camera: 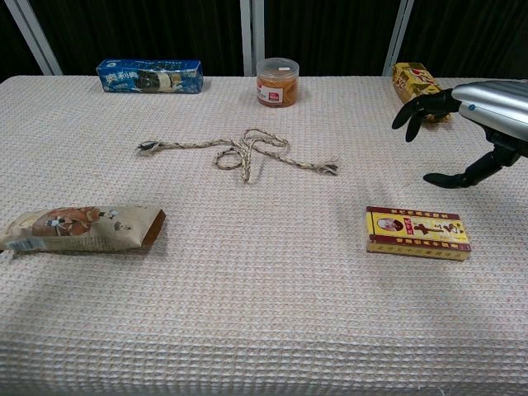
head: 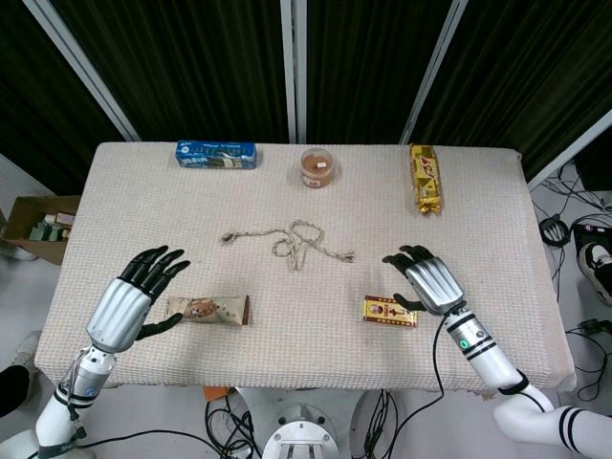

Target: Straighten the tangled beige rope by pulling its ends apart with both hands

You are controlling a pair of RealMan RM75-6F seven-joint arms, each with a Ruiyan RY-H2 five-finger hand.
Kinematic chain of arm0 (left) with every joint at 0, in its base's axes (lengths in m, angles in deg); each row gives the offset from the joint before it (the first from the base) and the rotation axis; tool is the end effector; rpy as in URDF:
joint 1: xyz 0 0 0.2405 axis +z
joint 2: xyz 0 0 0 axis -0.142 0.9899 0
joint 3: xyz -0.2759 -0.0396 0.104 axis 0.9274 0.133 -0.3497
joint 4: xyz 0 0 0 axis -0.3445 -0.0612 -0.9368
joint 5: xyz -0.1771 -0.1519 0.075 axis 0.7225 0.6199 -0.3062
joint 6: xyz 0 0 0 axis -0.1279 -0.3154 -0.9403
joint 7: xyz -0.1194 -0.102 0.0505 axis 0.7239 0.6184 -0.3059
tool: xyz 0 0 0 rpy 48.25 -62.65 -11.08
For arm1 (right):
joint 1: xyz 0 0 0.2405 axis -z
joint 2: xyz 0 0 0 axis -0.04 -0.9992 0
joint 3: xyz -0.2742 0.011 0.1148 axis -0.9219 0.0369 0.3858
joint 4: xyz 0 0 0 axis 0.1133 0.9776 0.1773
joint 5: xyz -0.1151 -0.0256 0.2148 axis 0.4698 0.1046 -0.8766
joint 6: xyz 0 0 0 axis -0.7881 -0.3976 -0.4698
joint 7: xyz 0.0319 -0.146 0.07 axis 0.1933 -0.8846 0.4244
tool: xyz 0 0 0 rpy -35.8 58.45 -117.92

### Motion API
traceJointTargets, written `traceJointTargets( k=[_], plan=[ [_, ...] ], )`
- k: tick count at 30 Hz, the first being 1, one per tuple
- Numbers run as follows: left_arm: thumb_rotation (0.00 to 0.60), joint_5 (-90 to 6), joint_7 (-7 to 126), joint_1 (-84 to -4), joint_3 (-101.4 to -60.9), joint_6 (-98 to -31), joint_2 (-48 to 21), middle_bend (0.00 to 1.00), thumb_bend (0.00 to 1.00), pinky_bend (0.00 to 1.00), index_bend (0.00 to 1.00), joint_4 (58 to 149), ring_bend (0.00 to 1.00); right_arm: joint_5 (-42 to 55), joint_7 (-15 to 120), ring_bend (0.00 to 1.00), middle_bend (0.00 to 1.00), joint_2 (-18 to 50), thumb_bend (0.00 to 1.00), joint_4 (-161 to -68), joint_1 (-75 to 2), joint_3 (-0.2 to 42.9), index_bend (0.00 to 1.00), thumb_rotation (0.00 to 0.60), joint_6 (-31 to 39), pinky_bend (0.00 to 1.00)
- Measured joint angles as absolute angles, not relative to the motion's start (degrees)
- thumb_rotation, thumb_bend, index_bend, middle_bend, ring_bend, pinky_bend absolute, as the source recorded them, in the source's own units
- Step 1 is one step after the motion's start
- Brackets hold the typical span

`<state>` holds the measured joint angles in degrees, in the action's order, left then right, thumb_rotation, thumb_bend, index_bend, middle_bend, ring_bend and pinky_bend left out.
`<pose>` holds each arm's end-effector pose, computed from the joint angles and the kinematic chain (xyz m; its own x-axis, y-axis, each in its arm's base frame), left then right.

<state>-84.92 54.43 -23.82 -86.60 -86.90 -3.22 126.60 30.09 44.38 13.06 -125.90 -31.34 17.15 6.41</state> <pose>-0.2354 0.2439 0.0789 0.2843 -0.0971 0.9538 0.8215 -0.4882 -0.2946 -0.2427 -0.3385 -0.0047 0.4428 -0.1937 0.8755 -0.8408 -0.4288 0.3304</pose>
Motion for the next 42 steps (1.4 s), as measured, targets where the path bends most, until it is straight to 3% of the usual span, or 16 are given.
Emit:
traceJointTargets(
  k=[12,19,25,31,42],
  plan=[
    [0.600,-83.5,55.0,-24.5,-87.2,-85.8,-4.2,0.13,0.14,0.18,0.17,125.9,0.10,20.8,36.9,0.14,0.33,18.4,0.23,-125.5,-34.7,21.4,0.34,0.600,9.3,0.23],
    [0.600,-83.0,55.8,-23.9,-88.0,-86.4,-4.9,0.13,0.14,0.18,0.17,124.8,0.10,7.1,25.4,0.03,0.26,27.7,0.26,-119.3,-41.2,25.5,0.38,0.600,13.6,0.14],
    [0.600,-82.1,57.2,-23.3,-88.6,-86.6,-5.0,0.13,0.14,0.18,0.17,123.3,0.10,0.1,18.7,0.01,0.24,37.1,0.28,-109.9,-46.9,27.9,0.41,0.600,14.7,0.12],
    [0.600,-81.8,58.3,-23.5,-88.8,-86.4,-5.3,0.13,0.14,0.18,0.17,122.1,0.10,-2.3,17.7,0.01,0.25,43.1,0.31,-103.1,-50.3,29.2,0.45,0.600,15.6,0.12],
    [0.600,-81.7,58.7,-23.8,-89.0,-86.3,-5.7,0.13,0.14,0.18,0.17,121.7,0.10,-2.6,19.7,0.01,0.29,47.4,0.34,-96.2,-52.9,30.0,0.53,0.600,16.3,0.12]
  ],
)
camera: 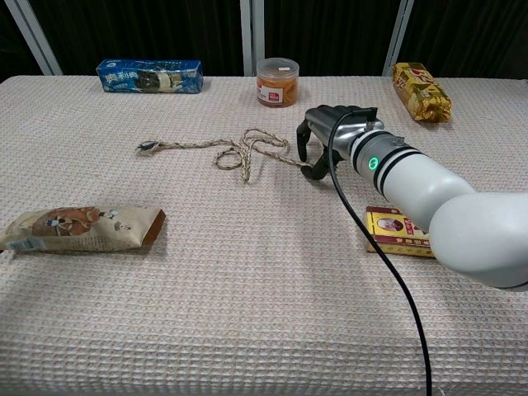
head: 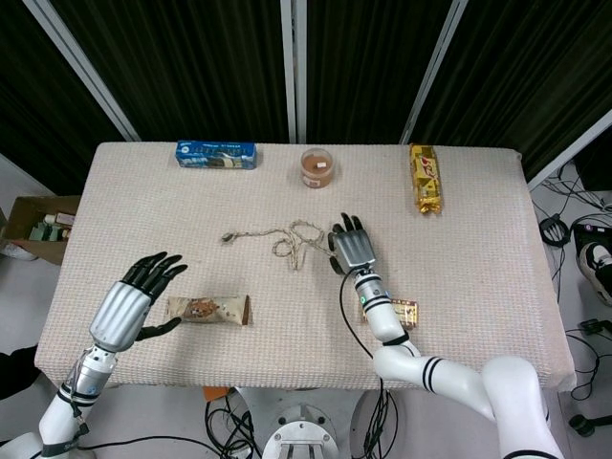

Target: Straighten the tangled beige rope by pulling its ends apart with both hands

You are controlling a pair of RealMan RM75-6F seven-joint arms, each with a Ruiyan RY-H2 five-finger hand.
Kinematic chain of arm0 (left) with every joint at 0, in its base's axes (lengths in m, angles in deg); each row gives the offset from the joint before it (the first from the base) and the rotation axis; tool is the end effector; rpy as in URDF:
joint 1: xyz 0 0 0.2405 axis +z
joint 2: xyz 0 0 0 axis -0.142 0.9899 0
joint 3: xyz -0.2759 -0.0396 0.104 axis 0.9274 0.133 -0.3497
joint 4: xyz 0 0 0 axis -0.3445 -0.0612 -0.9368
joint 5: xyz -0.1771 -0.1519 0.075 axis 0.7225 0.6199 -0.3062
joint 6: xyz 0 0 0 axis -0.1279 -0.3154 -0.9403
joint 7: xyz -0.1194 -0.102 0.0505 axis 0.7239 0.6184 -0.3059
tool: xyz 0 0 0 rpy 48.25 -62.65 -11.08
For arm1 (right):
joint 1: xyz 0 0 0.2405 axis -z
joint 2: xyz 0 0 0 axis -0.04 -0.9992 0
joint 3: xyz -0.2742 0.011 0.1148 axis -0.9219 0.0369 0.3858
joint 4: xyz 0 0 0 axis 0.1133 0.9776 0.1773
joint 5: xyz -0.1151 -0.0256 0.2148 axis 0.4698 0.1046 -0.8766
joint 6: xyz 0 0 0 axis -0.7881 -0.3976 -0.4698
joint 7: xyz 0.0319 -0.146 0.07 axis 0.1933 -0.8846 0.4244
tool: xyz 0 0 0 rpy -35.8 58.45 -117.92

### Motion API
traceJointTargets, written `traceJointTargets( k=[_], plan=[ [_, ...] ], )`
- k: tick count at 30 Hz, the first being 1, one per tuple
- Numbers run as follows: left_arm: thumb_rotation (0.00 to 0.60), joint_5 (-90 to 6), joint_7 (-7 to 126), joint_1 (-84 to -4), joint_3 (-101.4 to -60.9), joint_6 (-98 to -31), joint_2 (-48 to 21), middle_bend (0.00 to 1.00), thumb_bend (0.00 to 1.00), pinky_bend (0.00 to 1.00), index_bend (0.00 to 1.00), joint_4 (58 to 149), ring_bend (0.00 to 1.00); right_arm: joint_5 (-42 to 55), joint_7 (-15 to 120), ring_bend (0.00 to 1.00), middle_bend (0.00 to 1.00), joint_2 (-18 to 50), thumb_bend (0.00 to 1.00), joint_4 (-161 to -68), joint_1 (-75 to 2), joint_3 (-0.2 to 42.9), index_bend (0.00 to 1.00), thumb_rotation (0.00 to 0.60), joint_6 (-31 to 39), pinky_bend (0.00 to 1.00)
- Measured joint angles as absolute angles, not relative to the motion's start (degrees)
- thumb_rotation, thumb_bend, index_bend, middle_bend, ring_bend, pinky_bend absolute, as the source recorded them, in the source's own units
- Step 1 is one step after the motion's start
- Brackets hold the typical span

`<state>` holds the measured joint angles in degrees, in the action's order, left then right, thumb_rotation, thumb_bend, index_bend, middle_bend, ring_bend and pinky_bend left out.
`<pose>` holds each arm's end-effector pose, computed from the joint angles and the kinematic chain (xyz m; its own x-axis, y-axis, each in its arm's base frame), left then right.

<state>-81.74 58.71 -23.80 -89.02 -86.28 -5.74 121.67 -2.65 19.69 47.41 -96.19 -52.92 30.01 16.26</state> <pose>-0.2624 0.2426 0.0607 0.2750 -0.0185 0.9613 0.8612 -0.4399 -0.2548 -0.1294 -0.4381 -0.1719 0.4839 -0.2481 0.8392 -0.8682 -0.2565 0.4247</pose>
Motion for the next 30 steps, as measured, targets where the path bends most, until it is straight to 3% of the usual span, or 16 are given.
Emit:
traceJointTargets(
  k=[16,23,30],
  plan=[
    [0.600,-81.4,59.1,-24.1,-89.2,-86.1,-5.6,0.13,0.14,0.18,0.17,121.2,0.10,-3.1,20.3,0.02,0.32,49.1,0.43,-92.7,-54.1,30.7,0.61,0.600,16.7,0.11],
    [0.600,-80.6,60.0,-24.5,-88.8,-85.5,-5.3,0.13,0.14,0.18,0.18,120.8,0.10,-2.6,20.0,0.03,0.32,48.5,0.54,-92.6,-54.2,30.6,0.64,0.600,16.3,0.10],
    [0.600,-77.0,62.8,-27.3,-86.2,-81.6,-4.0,0.17,0.15,0.20,0.30,121.0,0.14,-1.1,17.8,0.03,0.32,44.6,0.65,-97.1,-52.5,29.6,0.65,0.600,12.5,0.10]
  ],
)
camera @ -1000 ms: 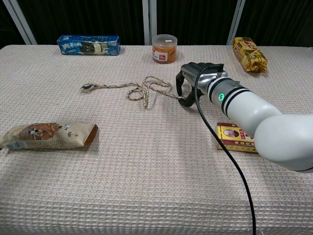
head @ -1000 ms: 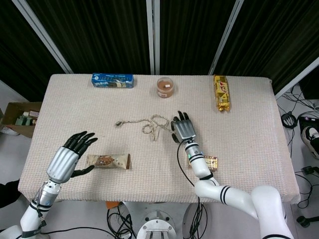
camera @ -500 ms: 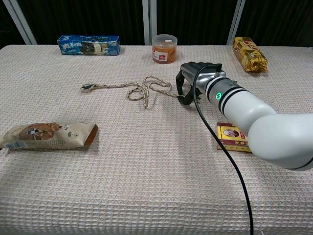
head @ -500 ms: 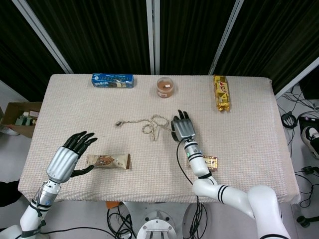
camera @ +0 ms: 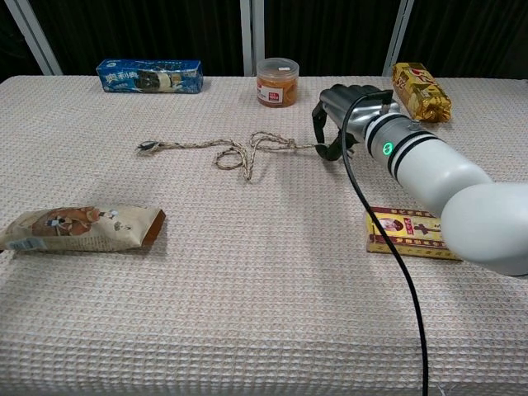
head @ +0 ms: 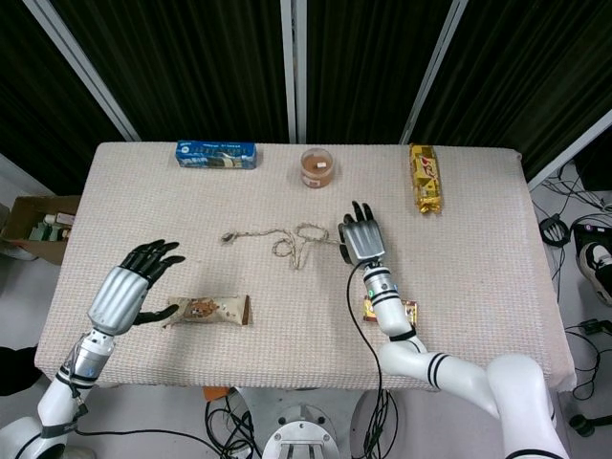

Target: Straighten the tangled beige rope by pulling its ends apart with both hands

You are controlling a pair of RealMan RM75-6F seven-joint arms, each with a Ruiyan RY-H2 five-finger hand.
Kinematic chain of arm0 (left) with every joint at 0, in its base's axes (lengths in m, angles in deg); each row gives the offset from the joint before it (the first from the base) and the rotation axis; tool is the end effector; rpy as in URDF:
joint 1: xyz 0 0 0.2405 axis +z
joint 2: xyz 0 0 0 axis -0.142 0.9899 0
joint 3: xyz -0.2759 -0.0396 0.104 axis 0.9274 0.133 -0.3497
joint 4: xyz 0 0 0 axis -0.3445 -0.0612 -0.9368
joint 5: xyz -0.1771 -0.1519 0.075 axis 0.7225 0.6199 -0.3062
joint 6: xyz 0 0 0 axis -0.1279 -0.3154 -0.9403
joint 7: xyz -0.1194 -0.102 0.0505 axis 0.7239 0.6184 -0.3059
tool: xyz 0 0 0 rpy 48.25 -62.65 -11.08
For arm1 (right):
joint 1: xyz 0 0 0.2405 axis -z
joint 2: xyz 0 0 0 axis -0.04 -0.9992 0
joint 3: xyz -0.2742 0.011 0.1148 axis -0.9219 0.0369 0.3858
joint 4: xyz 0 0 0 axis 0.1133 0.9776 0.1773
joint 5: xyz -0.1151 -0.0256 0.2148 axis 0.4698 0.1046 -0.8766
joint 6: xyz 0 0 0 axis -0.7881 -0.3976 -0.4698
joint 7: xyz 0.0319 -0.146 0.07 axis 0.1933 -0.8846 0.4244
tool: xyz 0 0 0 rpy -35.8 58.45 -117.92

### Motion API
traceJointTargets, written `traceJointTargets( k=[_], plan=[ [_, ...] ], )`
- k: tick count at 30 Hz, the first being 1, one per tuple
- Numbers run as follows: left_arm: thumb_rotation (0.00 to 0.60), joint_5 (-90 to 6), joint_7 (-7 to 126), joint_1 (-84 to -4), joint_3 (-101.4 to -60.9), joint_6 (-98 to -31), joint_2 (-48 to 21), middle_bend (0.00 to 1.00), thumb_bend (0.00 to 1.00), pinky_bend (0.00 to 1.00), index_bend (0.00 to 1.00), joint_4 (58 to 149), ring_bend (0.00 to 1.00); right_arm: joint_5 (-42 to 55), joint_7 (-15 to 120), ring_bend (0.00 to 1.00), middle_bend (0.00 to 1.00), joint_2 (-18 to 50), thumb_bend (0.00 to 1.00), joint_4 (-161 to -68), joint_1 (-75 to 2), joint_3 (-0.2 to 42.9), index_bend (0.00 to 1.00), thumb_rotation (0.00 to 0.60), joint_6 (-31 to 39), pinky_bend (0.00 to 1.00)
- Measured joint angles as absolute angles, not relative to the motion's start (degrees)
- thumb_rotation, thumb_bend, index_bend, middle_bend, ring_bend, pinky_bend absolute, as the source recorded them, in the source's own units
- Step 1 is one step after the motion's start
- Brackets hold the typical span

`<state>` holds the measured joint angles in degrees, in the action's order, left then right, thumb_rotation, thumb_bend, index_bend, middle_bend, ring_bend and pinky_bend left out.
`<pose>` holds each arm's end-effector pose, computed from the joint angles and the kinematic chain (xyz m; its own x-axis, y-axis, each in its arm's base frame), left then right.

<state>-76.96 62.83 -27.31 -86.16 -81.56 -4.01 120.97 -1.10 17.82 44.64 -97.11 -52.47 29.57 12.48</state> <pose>-0.2642 0.2788 0.0699 0.2630 0.0128 0.9647 0.8795 -0.4142 -0.2342 -0.1383 -0.4503 -0.1439 0.5383 -0.1535 0.8286 -0.8338 -0.2400 0.4972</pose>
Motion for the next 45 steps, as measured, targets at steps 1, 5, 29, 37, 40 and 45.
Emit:
traceJointTargets(
  k=[1,5,29,37,40,45],
  plan=[
    [0.600,-76.3,63.0,-27.8,-85.6,-80.9,-4.0,0.18,0.18,0.20,0.33,121.0,0.14,-0.8,17.2,0.03,0.31,43.5,0.66,-98.5,-52.1,29.4,0.65,0.600,11.9,0.10],
    [0.600,-72.6,63.8,-30.3,-83.5,-76.5,-4.2,0.19,0.31,0.20,0.36,120.8,0.14,0.3,14.7,0.03,0.30,39.2,0.67,-103.8,-51.0,28.9,0.66,0.600,9.4,0.10],
    [0.600,-38.2,48.8,-58.6,-70.8,-43.6,-32.7,0.18,0.30,0.17,0.45,89.2,0.12,-2.5,9.8,0.03,0.29,28.1,0.70,-112.9,-49.0,29.1,0.71,0.600,5.8,0.08],
    [0.600,-35.8,46.2,-61.5,-70.9,-42.8,-38.8,0.18,0.34,0.16,0.47,80.6,0.11,-2.6,11.7,0.03,0.29,28.5,0.70,-111.2,-49.4,28.8,0.72,0.600,6.5,0.07],
    [0.600,-35.3,45.5,-62.2,-71.1,-42.4,-40.5,0.18,0.34,0.16,0.48,77.6,0.11,-2.5,12.3,0.03,0.29,28.6,0.70,-110.8,-49.4,28.6,0.72,0.600,6.6,0.07],
    [0.600,-35.1,45.5,-62.8,-71.0,-42.3,-42.6,0.18,0.34,0.16,0.50,74.2,0.11,-2.4,13.4,0.03,0.29,28.8,0.70,-110.1,-49.3,28.6,0.72,0.600,6.6,0.07]
  ],
)
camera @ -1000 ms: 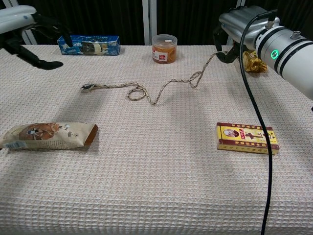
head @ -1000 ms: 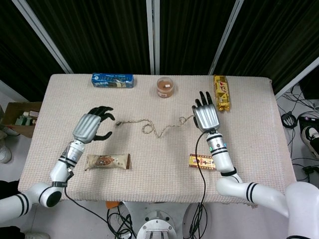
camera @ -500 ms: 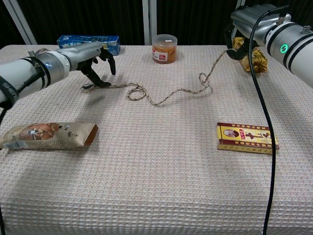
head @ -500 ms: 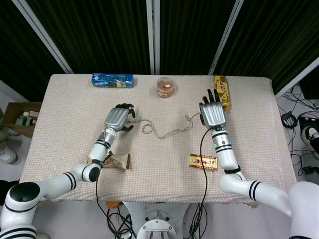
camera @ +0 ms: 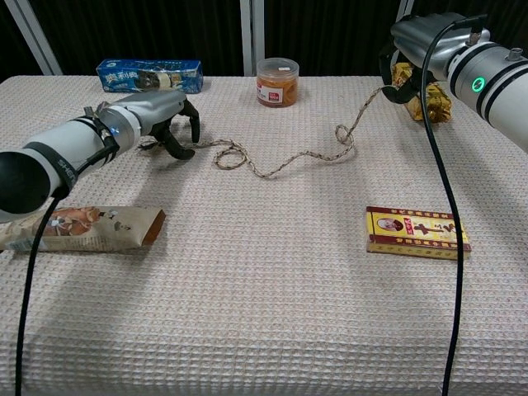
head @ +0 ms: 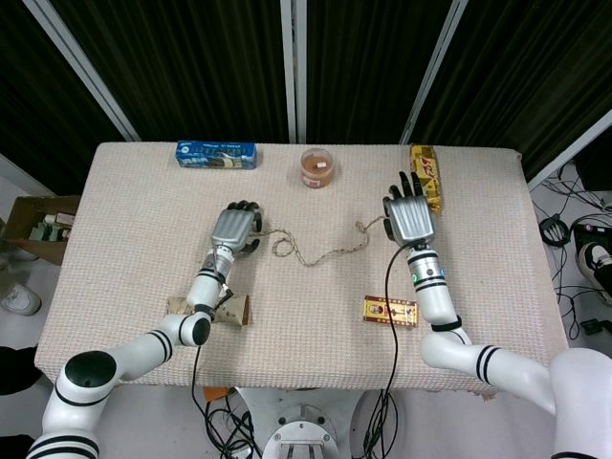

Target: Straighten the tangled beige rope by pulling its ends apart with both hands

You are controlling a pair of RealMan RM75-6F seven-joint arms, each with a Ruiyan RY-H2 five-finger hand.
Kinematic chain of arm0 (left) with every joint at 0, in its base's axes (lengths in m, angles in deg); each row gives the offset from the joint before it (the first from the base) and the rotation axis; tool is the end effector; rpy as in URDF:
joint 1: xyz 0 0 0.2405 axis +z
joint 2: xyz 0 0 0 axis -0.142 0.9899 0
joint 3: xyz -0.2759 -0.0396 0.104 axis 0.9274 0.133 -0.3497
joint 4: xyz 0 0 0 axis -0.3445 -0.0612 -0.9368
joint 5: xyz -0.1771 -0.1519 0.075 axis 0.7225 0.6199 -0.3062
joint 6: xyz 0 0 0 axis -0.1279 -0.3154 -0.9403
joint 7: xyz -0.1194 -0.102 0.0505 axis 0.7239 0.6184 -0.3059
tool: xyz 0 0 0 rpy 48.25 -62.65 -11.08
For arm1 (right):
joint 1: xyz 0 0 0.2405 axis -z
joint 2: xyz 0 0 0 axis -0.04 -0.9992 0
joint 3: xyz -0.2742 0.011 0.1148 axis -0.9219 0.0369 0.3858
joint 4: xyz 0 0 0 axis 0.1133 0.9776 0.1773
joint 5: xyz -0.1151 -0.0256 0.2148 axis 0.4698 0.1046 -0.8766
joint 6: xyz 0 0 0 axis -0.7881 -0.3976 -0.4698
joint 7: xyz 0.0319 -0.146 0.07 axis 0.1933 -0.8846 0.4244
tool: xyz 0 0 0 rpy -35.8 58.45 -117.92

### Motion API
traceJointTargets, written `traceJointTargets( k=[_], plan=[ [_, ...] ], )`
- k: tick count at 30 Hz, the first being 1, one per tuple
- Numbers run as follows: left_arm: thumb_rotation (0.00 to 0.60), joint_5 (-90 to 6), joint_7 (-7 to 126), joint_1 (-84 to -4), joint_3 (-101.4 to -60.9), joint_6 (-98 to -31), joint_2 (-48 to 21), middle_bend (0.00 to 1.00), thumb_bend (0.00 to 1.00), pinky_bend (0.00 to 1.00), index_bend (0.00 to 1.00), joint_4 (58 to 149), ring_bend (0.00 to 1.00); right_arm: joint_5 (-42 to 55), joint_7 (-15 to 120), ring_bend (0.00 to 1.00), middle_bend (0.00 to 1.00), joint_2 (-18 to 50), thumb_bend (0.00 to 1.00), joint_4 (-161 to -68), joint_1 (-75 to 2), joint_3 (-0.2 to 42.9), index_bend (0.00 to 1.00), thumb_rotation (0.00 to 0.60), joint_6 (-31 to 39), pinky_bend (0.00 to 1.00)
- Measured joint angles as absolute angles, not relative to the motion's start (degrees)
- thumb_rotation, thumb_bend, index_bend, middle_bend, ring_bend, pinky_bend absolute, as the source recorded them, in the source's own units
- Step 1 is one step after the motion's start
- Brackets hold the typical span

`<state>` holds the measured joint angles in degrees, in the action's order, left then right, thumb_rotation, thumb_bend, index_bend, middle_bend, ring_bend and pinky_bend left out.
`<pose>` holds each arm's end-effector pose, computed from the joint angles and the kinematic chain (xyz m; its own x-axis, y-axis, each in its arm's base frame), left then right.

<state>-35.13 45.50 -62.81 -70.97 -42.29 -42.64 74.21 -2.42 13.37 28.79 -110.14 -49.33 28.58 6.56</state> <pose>-0.1669 0.4950 -0.1439 0.4060 0.2928 0.8657 0.9121 -0.1892 -0.3638 -0.1724 -0.4697 -0.0378 0.6164 -0.0225 0.7871 -0.7793 -0.1608 0.6056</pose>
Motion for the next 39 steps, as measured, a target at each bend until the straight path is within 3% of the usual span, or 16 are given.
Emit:
traceJointTargets(
  k=[30,39],
  plan=[
    [0.600,-36.9,44.2,-63.5,-70.5,-43.2,-45.6,0.19,0.47,0.16,0.59,68.7,0.11,-2.9,15.9,0.03,0.29,28.8,0.70,-110.1,-48.6,28.3,0.73,0.600,6.3,0.07],
    [0.600,-39.5,48.7,-57.5,-71.7,-48.7,-40.5,0.20,0.47,0.16,0.60,75.0,0.11,-2.0,17.4,0.03,0.29,23.7,0.70,-114.4,-45.9,28.2,0.73,0.600,4.2,0.07]
  ],
)
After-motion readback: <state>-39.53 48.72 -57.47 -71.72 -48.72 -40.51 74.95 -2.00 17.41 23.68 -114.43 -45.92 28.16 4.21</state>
